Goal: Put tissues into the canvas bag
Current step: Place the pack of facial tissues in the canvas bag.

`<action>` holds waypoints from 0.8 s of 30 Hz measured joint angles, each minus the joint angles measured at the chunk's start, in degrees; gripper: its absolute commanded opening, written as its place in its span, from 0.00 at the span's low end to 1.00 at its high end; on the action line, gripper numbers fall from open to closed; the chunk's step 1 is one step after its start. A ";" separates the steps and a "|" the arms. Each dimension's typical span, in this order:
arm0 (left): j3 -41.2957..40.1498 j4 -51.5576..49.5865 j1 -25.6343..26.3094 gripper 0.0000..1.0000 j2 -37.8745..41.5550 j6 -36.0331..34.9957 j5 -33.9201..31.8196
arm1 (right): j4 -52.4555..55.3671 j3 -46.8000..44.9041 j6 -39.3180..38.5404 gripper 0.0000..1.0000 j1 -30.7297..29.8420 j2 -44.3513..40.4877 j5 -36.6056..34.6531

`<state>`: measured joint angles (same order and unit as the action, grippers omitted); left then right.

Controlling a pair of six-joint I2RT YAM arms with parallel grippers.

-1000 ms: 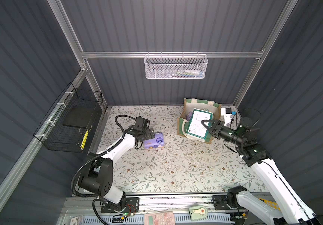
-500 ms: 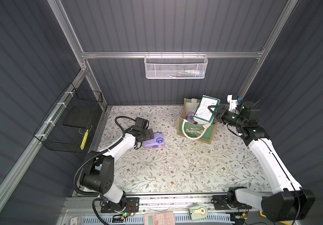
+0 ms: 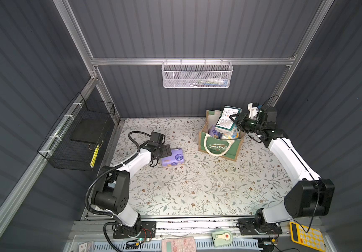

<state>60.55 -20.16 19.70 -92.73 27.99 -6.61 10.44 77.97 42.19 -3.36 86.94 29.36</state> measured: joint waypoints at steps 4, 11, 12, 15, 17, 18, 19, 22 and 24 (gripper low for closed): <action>0.00 0.07 -0.44 1.00 -0.52 -0.07 0.72 | 1.05 2.71 -0.98 0.40 0.00 4.48 -0.55; 0.00 1.25 -1.01 1.00 -1.44 -0.83 3.69 | 2.21 5.77 -1.77 0.41 -0.44 10.78 -1.27; 0.00 1.49 -1.01 1.00 -1.86 -0.87 4.33 | 2.60 6.67 -2.01 0.41 -0.74 11.72 -1.42; 0.00 1.90 -1.01 1.00 -2.95 -1.03 5.64 | 3.52 8.68 -2.60 0.41 -1.77 13.77 -1.81; 0.00 1.97 -1.01 1.00 -3.17 -1.05 6.32 | 4.28 9.94 -2.73 0.41 -2.51 15.06 -2.21; 0.00 1.99 -1.01 1.00 -3.17 -1.05 6.47 | 4.57 10.43 -2.78 0.41 -2.78 15.65 -2.40; 0.00 2.05 -1.01 1.00 -3.17 -1.05 6.67 | 4.70 10.88 -2.80 0.41 -3.06 16.35 -2.67; 0.00 2.21 -1.01 1.00 -3.15 -1.07 6.75 | 5.07 11.23 -2.84 0.41 -3.87 17.73 -3.54; 0.00 2.23 -1.01 1.00 -3.17 -1.09 6.88 | 5.62 11.34 -2.84 0.41 -4.28 18.49 -3.87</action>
<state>60.55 -17.93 18.70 -95.90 26.89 0.27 16.05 89.32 39.35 -7.64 105.43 25.50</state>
